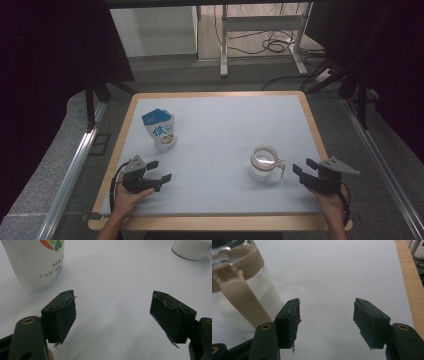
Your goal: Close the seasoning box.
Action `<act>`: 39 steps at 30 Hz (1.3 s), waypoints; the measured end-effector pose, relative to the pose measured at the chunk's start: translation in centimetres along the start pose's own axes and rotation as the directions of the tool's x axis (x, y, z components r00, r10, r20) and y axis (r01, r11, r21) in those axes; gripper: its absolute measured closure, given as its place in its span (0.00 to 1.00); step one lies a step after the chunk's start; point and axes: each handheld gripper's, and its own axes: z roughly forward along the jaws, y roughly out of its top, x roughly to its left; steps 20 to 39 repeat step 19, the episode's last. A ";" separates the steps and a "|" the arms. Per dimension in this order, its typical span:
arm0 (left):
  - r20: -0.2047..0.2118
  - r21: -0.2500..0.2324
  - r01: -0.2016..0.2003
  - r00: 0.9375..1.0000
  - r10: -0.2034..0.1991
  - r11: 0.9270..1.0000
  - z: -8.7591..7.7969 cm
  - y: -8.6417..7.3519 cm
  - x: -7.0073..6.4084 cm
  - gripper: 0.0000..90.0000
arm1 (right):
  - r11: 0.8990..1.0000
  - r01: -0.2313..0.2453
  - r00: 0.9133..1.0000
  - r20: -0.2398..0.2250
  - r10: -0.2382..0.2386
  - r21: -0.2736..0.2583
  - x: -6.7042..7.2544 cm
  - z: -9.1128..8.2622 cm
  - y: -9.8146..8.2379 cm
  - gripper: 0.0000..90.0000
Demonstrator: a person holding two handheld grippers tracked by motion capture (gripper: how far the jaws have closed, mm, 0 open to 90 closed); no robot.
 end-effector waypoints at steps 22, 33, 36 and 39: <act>0.002 0.006 -0.011 1.000 0.011 1.000 0.1 0.0 -0.2 0.23 | 0.999 0.023 1.000 0.005 -0.023 0.041 0.3 0.6 -0.1 0.41; 0.002 0.006 -0.011 1.000 0.011 1.000 0.1 0.0 -0.2 0.23 | 0.999 0.023 1.000 0.005 -0.023 0.041 0.3 0.6 -0.1 0.41; 0.002 0.006 -0.011 1.000 0.011 1.000 0.1 0.0 -0.2 0.23 | 0.999 0.023 1.000 0.005 -0.023 0.041 0.3 0.6 -0.1 0.41; 0.002 0.006 -0.011 1.000 0.011 1.000 0.1 0.0 -0.2 0.23 | 0.999 0.023 1.000 0.005 -0.023 0.041 0.3 0.6 -0.1 0.41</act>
